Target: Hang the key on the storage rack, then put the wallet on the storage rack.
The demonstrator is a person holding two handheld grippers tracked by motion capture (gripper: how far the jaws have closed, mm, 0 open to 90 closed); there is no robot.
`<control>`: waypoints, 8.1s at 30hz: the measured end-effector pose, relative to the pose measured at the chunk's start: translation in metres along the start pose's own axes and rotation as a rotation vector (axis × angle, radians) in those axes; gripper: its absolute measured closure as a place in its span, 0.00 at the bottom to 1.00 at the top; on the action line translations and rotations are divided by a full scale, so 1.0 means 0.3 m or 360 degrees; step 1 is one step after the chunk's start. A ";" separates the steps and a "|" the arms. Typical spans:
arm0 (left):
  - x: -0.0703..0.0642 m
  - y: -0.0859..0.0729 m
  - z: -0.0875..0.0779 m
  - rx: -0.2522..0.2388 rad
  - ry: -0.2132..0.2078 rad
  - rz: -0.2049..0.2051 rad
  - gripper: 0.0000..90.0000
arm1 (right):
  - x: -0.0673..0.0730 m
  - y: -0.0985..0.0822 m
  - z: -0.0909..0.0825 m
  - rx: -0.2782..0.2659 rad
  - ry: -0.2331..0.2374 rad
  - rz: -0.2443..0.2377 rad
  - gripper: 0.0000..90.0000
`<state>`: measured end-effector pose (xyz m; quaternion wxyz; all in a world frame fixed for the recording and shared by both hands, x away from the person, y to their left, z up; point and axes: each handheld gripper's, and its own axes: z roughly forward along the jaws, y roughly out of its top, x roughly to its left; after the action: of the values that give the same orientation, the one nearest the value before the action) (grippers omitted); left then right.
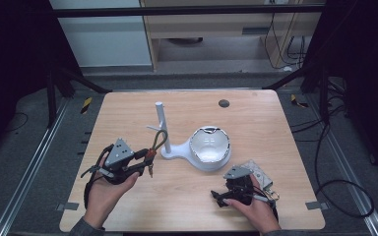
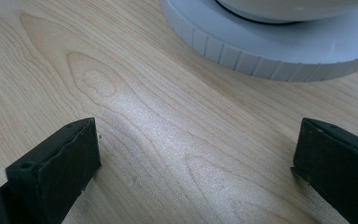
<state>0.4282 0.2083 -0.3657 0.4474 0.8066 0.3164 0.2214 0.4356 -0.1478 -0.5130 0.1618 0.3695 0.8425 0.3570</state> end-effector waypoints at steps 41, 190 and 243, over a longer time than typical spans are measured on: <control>0.069 0.015 0.109 0.0006 0.0106 -0.0102 0.74 | 0.001 -0.001 -0.001 -0.0001 -0.0002 0.0002 0.00; 0.255 -0.435 0.238 0.0408 0.0304 -0.0330 0.01 | -0.295 -0.018 -0.198 0.0701 -0.0121 0.0246 0.29; 0.249 -0.438 0.231 0.0418 0.0292 -0.0321 0.01 | -0.226 0.303 -0.417 0.0601 -0.0395 -0.0301 0.36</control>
<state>0.4840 0.2734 -0.5081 0.3274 0.7988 0.4613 0.2048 0.4604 -0.2154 -0.3603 0.2247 0.3537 0.8989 0.1283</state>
